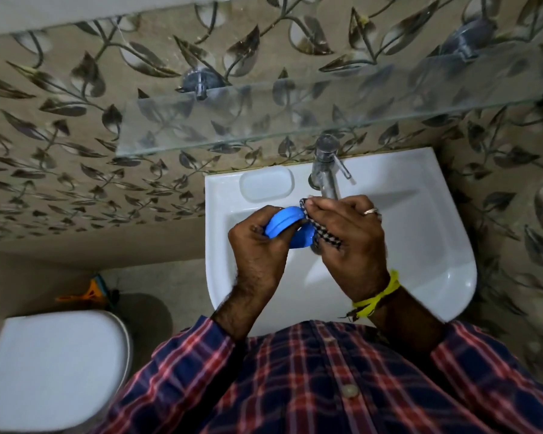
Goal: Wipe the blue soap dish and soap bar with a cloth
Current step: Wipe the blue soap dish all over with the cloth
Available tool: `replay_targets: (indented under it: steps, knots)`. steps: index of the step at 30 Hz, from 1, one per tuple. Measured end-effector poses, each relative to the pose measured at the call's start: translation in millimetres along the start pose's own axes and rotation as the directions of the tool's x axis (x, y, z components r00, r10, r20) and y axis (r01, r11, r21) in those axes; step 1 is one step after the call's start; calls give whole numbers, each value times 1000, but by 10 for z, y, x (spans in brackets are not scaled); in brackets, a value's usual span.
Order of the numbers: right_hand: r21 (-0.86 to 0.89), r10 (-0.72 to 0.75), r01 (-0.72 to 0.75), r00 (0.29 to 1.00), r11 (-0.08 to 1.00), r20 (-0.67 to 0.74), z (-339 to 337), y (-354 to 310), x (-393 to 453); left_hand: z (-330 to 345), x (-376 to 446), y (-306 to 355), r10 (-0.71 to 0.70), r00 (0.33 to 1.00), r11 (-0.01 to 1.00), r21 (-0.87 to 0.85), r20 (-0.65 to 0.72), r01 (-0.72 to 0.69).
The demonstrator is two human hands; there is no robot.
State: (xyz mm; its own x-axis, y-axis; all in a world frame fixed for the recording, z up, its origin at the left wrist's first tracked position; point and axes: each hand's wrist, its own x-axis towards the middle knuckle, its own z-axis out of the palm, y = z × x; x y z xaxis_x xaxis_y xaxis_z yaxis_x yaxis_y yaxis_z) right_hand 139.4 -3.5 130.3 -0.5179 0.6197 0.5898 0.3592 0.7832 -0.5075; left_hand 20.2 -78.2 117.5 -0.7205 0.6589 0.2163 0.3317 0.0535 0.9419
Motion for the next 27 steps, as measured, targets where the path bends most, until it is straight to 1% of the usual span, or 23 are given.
replay_targets:
  steps: [1,4,5,7,9,10,13,14,16,17,18,19,22,23,25,27]
  knots:
    - [17,15,-15,1000,1000,-5,19,-24,-15,-5,0,5,-5,1000,1000,1,4,5]
    - [80,-79,79,997,994,-3,62,-83,-7,-36,14,-10,28,1000,1000,-2,2,-28]
    - [86,-84,84,996,993,5,45,-54,2,-47,17,-10,43,999,999,-4,-3,-43]
    - [79,-9,7,1000,997,27,-2,6,1,-59,10,12,43,999,999,-7,-2,-43]
    - [73,51,-53,998,996,38,-2,-21,-1,-46,6,38,6,1000,1000,-21,11,-6]
    - [85,31,-34,999,996,33,15,-70,11,-43,12,42,-4,1000,999,-31,11,5]
    - [96,-97,95,995,991,14,58,-150,38,-65,40,23,31,999,998,-49,-11,-31]
    - [69,-94,93,995,993,16,41,-106,32,-80,41,21,36,999,998,-46,-16,-37]
    - [3,-9,9,1000,1000,25,-2,6,-4,-112,24,22,28,999,999,-25,-22,-28]
    - [-8,33,-33,999,999,34,-7,25,-25,-120,10,22,15,1000,1000,-10,-17,-15]
    - [1,40,-40,998,999,41,5,-1,-42,-120,-1,19,3,1000,1000,1,-9,-3]
    - [22,9,-10,999,1000,45,28,-62,-44,-119,-7,15,0,1000,1000,8,0,0]
    - [41,-146,144,988,989,45,78,-208,-11,-124,1,-6,22,1000,1000,20,7,-22]
    - [36,-164,163,985,986,50,61,-190,1,-129,2,-6,18,1000,1000,22,5,-19]
    - [32,-138,136,989,990,58,18,-100,2,-138,-18,6,-1,1000,1000,25,1,1]
    - [50,-99,97,995,994,34,8,-63,-21,-141,-34,18,-10,1000,1000,17,3,10]
